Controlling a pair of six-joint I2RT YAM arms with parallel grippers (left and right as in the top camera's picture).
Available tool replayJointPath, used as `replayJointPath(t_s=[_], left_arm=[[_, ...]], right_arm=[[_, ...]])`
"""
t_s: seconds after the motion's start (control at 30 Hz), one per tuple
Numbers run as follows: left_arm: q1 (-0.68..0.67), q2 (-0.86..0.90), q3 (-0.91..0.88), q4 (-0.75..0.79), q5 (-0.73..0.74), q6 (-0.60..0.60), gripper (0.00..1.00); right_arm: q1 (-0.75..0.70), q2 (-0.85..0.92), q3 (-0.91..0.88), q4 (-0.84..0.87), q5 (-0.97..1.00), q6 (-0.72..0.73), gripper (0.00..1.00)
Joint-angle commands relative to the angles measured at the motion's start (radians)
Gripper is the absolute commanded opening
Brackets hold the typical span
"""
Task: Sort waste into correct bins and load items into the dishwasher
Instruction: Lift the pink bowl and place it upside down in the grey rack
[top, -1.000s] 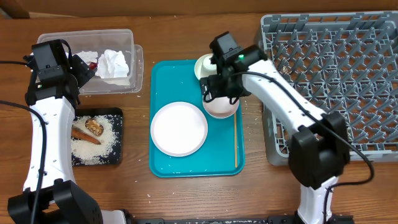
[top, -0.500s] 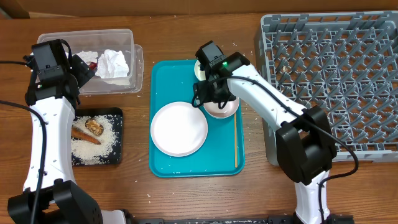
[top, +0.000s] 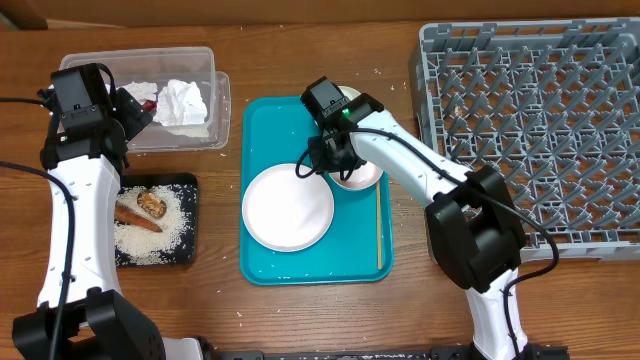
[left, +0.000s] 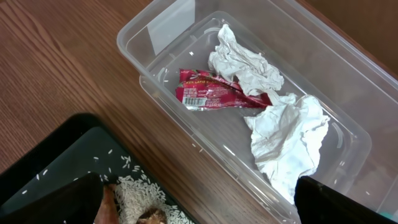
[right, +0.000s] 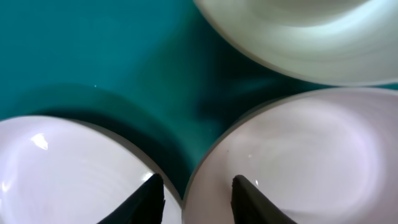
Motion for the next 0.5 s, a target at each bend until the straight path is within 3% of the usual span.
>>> replayJointPath(t_s=[0.0,0.33,0.47], left_arm=[[0.0,0.007,0.006,0.001,0.0,-0.018,1.0],[0.0,0.007,0.006,0.001,0.0,-0.018,1.0],[0.0,0.007,0.006,0.001,0.0,-0.018,1.0]], right_arm=[[-0.002,0.0,0.024,0.01,0.013,0.024,0.3],[0.0,-0.001,0.043,-0.04,-0.069,0.037,0.05],[-0.002,-0.003,0.092,-0.106,-0.071,0.037,0.04]])
